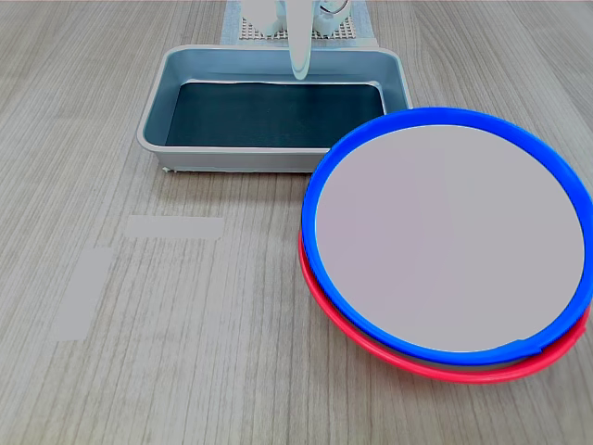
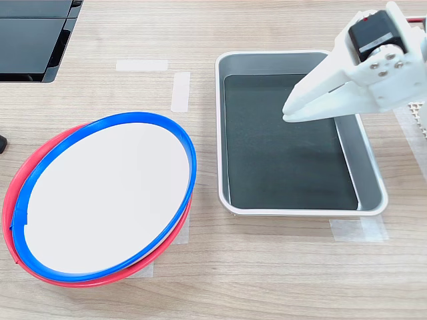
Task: Lift the stacked dish and set it down on the table.
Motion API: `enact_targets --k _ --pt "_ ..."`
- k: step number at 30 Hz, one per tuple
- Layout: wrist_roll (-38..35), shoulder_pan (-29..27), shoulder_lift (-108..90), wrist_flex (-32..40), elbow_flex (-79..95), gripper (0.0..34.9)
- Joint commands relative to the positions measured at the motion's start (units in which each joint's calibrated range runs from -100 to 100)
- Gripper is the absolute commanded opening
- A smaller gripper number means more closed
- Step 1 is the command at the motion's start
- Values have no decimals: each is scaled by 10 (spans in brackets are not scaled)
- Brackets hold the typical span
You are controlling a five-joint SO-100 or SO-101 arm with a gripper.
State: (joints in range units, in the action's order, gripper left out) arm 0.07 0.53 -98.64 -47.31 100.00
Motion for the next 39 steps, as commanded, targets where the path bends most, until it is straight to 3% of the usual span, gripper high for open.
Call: enact_targets --k 1,39 --pt "1 -5 -4 -1 0 3" --pt "-3 1 -4 -1 0 3"
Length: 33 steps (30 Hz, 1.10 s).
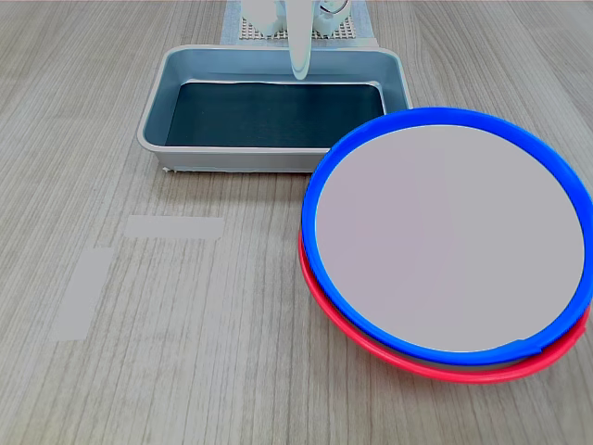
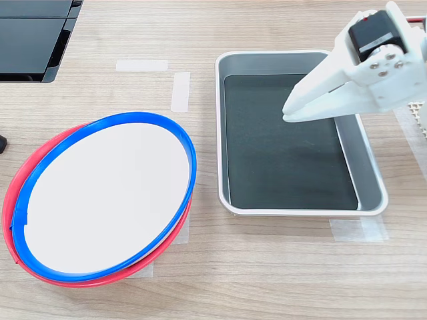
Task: Lift the stacked dish and set it down on the table.
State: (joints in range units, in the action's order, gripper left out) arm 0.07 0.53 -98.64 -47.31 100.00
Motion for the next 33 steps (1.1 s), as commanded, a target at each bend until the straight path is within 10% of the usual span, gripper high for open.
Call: enact_targets --k 1,10,21,33 --pt "-3 2 -4 -1 0 3" --pt "-32 23 47 61 -15 3" --pt "-86 101 507 34 -431 178" --pt "-98 115 795 74 -632 231"
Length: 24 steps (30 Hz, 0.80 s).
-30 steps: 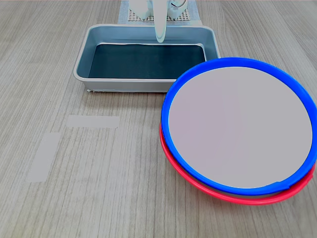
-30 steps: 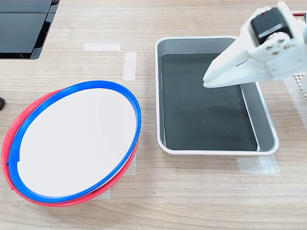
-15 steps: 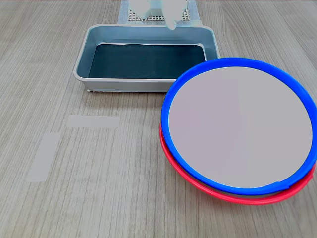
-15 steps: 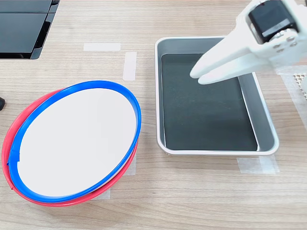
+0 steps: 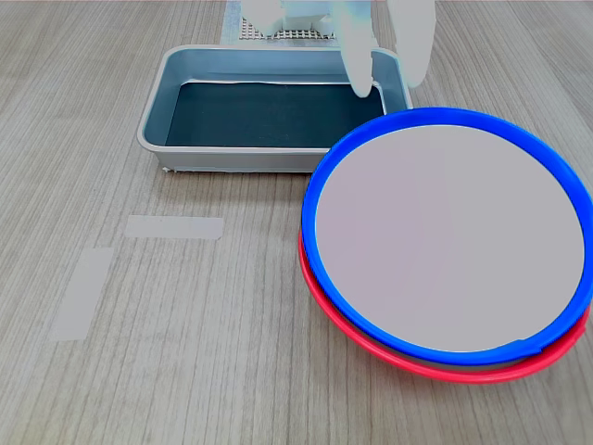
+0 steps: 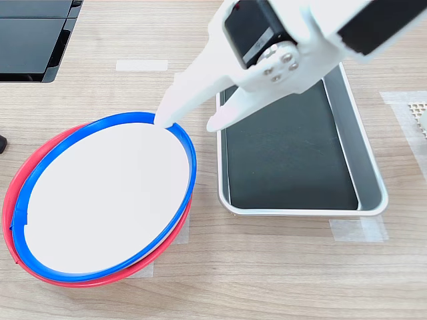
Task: Lift the stacked dish and set it down on the table.
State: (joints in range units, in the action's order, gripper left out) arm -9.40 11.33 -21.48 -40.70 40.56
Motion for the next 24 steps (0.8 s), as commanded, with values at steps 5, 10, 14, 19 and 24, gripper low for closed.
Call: enact_targets --k 5,10,14,19,24 --pt "-7 22 81 16 -61 229" --pt "-7 29 112 29 -77 216" --pt "-5 31 138 36 -99 163" --pt "-4 30 155 34 -125 14" --pt "-4 27 152 34 -124 2"
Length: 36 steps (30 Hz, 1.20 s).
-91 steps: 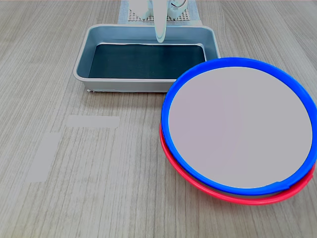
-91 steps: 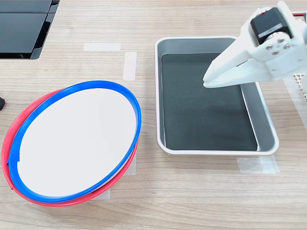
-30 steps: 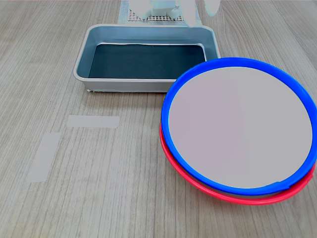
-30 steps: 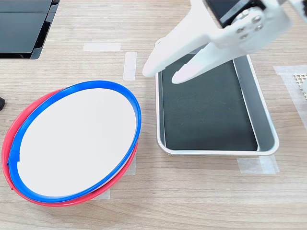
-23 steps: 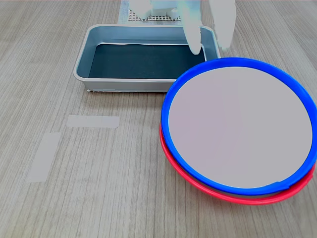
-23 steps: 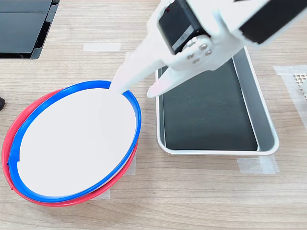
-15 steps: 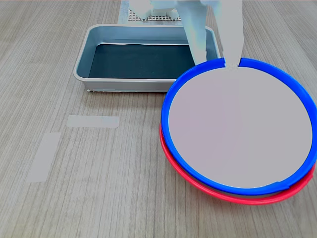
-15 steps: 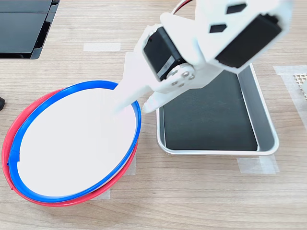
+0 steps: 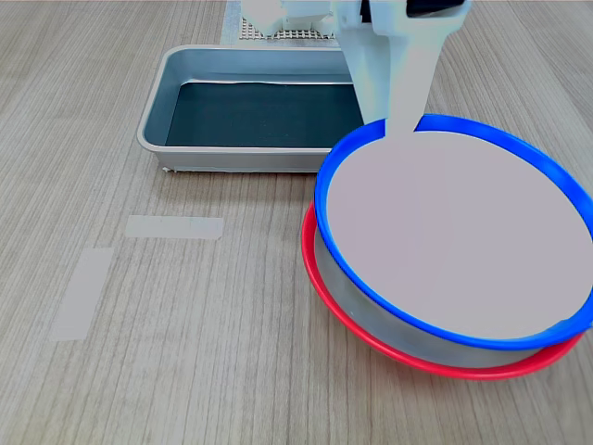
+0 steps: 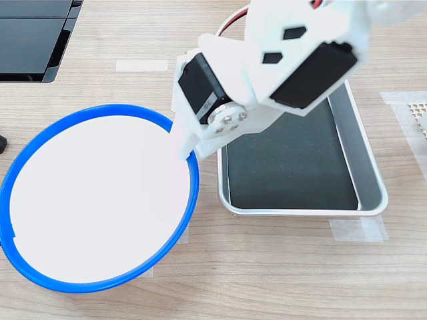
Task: Lift the stacked dish and set it down on the table.
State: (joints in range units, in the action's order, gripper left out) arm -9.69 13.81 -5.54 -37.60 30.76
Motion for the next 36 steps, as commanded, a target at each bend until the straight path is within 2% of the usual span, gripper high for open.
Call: enact_targets --k 1,13,19,23,28,36 --pt "-1 2 -12 4 -24 2" --pt "10 -4 -75 5 -11 1" --pt "20 -28 -117 -25 -16 0" --pt "21 -70 -139 -41 -20 0" --pt "9 -158 -140 -58 -40 0" --pt "-28 -267 -117 -35 -34 0"
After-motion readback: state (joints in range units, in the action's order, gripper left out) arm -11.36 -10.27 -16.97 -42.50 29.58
